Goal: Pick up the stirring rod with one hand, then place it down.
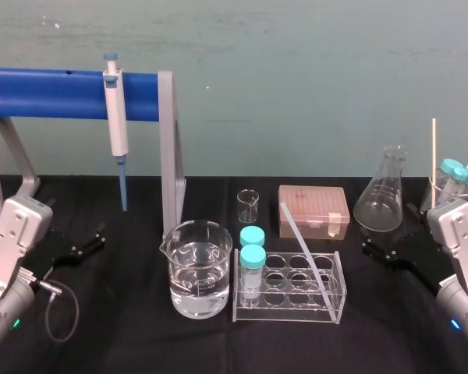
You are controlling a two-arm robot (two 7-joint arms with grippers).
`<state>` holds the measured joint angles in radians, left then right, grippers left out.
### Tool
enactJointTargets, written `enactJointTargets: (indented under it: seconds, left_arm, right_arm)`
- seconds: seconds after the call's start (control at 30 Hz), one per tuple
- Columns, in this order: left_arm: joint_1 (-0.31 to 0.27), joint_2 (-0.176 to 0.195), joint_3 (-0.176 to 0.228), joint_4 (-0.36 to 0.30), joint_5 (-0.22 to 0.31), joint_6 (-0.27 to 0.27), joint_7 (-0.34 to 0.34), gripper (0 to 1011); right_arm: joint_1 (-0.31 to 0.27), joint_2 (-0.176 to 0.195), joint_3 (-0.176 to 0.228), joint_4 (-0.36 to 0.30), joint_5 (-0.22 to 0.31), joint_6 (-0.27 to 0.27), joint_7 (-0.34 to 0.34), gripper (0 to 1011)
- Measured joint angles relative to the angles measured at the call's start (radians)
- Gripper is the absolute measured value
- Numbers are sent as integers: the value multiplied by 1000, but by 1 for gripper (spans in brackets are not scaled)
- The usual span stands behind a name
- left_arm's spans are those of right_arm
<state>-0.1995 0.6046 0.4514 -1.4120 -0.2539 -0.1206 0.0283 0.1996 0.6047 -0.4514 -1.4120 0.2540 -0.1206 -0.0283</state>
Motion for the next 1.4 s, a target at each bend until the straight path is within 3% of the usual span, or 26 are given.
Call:
enactJointTargets:
  seconds: [1.4]
  left_arm:
    - [0, 0, 0, 0, 0, 0, 0, 1000]
  right_arm:
    - [0, 0, 0, 0, 0, 0, 0, 1000]
